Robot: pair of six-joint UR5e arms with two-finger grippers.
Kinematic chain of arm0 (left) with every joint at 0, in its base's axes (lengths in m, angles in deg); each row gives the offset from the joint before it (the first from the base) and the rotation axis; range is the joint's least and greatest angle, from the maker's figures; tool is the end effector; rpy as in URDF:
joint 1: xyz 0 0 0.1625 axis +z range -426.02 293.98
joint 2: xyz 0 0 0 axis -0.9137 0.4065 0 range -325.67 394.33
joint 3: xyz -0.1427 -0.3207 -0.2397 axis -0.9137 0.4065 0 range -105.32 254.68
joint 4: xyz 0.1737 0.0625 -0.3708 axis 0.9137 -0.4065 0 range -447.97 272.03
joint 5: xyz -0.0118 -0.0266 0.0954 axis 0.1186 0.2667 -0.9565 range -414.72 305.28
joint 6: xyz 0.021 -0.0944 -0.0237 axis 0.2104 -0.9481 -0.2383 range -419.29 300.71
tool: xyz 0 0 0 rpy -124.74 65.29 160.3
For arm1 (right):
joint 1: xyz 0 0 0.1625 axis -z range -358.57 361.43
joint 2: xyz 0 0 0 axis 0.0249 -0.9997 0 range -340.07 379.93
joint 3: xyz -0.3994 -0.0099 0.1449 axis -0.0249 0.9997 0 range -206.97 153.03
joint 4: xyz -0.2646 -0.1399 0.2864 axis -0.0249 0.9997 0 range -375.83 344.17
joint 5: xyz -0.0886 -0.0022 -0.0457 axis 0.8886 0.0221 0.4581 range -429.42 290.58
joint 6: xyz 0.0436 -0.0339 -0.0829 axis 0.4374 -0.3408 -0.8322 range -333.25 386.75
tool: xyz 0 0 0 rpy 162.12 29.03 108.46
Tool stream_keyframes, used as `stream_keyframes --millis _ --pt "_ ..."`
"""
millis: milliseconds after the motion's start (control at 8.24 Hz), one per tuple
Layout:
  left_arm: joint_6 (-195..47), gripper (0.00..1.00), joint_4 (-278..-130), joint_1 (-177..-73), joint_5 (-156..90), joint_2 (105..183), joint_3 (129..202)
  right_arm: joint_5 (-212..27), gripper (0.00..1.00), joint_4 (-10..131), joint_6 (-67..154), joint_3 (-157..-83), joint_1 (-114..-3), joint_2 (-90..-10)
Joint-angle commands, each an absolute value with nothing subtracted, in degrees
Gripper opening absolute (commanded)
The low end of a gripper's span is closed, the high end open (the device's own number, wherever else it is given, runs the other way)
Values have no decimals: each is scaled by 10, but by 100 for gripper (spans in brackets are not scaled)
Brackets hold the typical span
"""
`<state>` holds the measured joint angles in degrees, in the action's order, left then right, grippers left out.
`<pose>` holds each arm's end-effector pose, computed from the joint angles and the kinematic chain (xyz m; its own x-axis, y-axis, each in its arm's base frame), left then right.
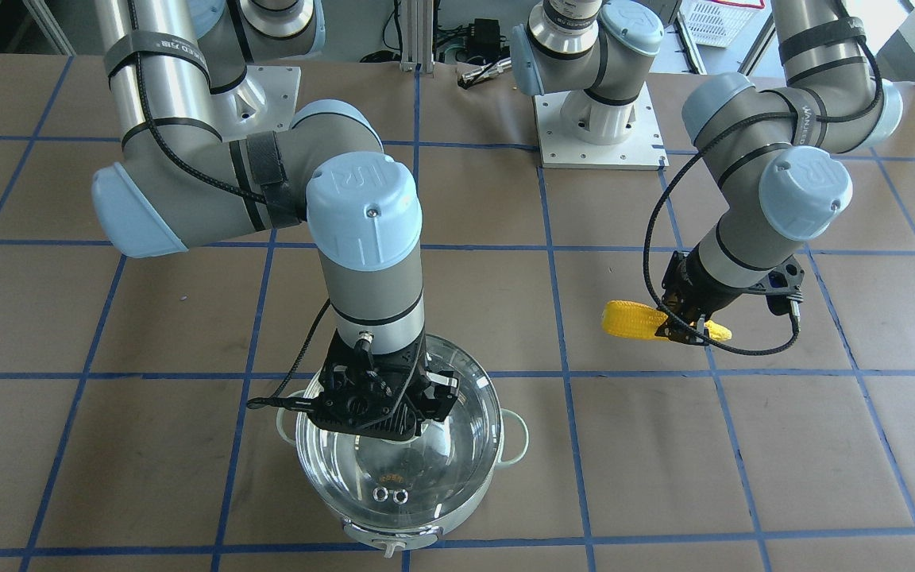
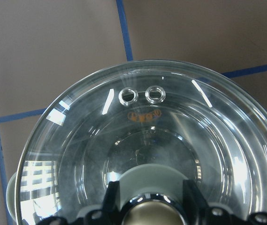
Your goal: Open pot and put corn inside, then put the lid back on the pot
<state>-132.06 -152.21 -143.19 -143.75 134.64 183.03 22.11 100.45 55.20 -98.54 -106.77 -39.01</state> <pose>-0.0173 -0.5319 0.2881 -0.0771 -0.9961 -0.0436 -0.9966 0.0757 0.0311 0.3496 -0.6455 0.3676 -0.9812 0.1707 -0.0899 0.1867 0.9575 -0.2199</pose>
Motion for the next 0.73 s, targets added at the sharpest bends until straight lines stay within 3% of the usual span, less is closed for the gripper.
stream_keyframes --millis 0,243,607 --pt "-1321 13 -1526 -1435 -1438 1336 1823 224 25 983 501 -992 -1065 -444" --pt "-1346 15 -1557 -1482 -1440 1339 1780 220 21 868 485 -1000 -1036 -531" --pt "-1429 15 -1615 -1535 -1435 1353 1701 193 21 809 414 -1085 -977 -661"
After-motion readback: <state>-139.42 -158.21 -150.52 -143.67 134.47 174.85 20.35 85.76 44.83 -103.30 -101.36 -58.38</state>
